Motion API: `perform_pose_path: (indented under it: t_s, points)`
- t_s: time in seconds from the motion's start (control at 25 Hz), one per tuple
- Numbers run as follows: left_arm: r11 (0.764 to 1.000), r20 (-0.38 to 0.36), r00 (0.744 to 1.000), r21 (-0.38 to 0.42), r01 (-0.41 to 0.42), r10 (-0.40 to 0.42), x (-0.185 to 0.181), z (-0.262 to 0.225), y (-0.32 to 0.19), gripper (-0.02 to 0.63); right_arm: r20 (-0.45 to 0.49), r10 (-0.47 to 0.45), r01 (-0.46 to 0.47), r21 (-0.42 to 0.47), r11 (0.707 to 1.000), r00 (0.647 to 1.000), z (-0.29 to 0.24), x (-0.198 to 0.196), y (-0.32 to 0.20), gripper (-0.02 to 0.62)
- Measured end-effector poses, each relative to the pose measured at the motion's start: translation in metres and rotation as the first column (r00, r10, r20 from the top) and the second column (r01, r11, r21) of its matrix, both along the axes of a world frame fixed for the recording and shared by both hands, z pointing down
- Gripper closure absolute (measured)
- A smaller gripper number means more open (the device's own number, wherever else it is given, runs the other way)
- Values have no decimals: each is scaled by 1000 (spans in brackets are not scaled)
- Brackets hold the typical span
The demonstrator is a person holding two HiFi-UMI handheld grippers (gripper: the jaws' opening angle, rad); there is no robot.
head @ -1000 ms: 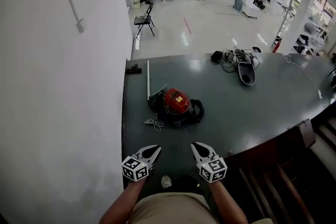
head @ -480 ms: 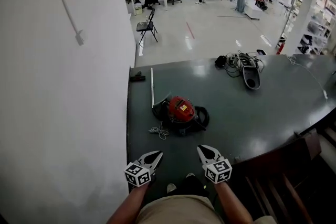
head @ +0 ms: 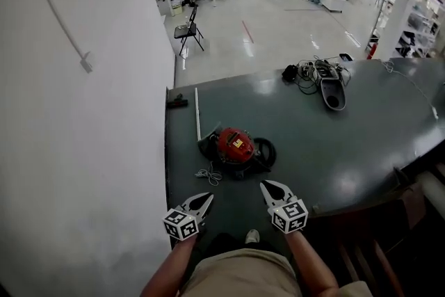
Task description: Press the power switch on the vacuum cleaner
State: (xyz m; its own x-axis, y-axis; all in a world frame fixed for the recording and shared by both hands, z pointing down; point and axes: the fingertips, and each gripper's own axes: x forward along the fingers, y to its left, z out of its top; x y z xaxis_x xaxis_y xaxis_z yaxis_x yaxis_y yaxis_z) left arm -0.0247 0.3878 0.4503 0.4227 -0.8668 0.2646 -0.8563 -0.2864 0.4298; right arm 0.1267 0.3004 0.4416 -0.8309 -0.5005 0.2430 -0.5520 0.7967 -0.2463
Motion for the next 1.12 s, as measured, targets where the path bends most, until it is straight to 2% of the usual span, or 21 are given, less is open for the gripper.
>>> perform_pose_path:
  t_s: [0.28, 0.52, 0.72, 1.12]
  points:
    - [999, 5, 999, -12, -36, 36, 12, 8, -52, 600, 18, 51, -50, -26, 998, 999, 4, 20, -38, 583]
    - [995, 11, 995, -5, -96, 96, 1, 13, -115, 600, 7, 96, -95, -29, 995, 995, 13, 12, -89, 583]
    - [986, 19, 986, -7, -165, 165, -27, 12, -178, 600, 0, 158, -158, -25, 987, 987, 11, -11, -140, 583]
    - [960, 31, 959, 15, -281, 281, -108, 14, -305, 600, -25, 266, -266, -11, 964, 964, 20, -78, -246, 583]
